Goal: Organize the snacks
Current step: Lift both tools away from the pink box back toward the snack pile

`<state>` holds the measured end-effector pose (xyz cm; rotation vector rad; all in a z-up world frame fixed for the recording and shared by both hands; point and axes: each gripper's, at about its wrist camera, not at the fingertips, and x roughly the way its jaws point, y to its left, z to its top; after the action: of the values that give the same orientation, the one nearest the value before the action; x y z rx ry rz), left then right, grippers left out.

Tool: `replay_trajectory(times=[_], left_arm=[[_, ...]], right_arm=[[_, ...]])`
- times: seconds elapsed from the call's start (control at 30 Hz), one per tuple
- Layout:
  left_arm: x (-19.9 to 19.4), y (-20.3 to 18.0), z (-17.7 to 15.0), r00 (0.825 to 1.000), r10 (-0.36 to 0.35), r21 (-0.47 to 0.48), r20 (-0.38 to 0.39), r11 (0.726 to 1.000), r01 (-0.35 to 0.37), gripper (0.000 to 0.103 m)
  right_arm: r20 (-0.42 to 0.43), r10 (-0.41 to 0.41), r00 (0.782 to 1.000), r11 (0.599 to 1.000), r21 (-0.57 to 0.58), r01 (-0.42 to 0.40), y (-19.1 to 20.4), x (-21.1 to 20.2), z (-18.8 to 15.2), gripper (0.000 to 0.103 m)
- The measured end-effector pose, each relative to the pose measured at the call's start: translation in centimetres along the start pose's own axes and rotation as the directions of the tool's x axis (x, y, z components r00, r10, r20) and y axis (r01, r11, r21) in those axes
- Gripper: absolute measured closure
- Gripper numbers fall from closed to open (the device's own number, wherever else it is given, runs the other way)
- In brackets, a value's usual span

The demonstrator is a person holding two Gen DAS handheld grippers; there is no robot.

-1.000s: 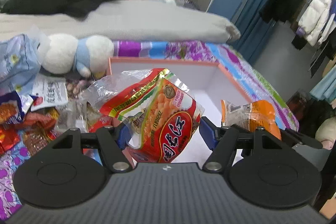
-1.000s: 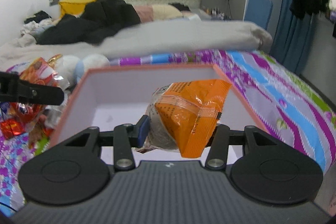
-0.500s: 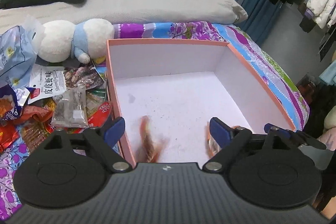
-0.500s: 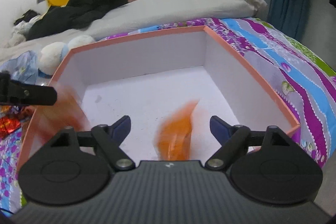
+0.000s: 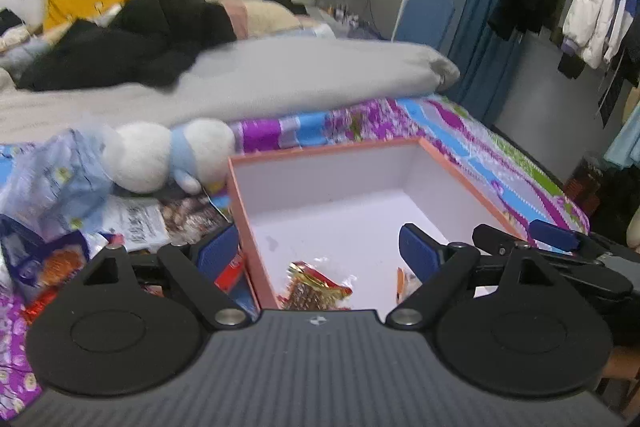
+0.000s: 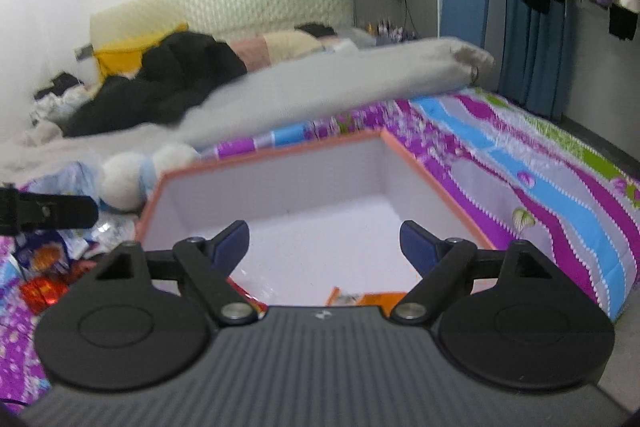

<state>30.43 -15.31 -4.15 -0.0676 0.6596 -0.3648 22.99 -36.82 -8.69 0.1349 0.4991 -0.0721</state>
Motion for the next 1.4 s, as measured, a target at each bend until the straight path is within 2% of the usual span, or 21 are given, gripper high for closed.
replay_trajectory(times=[0.3, 0.47, 0.57, 0.7, 1.0, 1.2, 1.4], left_arm=[[-7.2, 1.0, -0.1, 0.992, 0.004, 0.002, 0.129, 1.000, -0.004, 0.013], [-10.6, 2.4, -1.2, 0.983, 0.026, -0.015, 0.180, 1.000, -0.024, 0.013], [-12.2, 3.7, -2.1, 0.980, 0.042, -0.038, 0.194, 0.999, -0.035, 0.013], [-13.8, 5.6, -3.4, 0.978, 0.067, -0.074, 0.197, 0.996, -0.054, 0.013], [-16.2, 10.1, -6.9, 0.973, 0.119, -0.134, 0.196, 0.987, -0.094, 0.013], [-17.8, 12.8, -9.4, 0.969, 0.160, -0.178, 0.190, 0.976, -0.126, 0.013], [-18.5, 15.0, -12.5, 0.972, 0.174, -0.230, 0.157, 0.964, -0.135, 0.013]], right_arm=[[0.162, 0.017, 0.987, 0.999, -0.049, -0.009, 2.9, -5.1, 1.4, 0.019], [0.196, 0.074, 0.978, 0.997, -0.052, -0.065, 4.4, -7.0, 1.5, 0.019], [0.206, 0.106, 0.973, 0.994, -0.057, -0.096, 5.5, -7.6, 1.2, 0.019], [0.257, 0.145, 0.956, 0.989, -0.041, -0.139, 6.8, -9.0, 0.5, 0.019], [0.224, 0.227, 0.948, 0.974, -0.062, -0.219, 9.9, -9.5, -1.3, 0.019], [0.185, 0.286, 0.940, 0.957, -0.101, -0.271, 12.3, -9.7, -3.7, 0.019], [0.137, 0.326, 0.936, 0.943, -0.120, -0.311, 14.0, -9.9, -6.6, 0.019]])
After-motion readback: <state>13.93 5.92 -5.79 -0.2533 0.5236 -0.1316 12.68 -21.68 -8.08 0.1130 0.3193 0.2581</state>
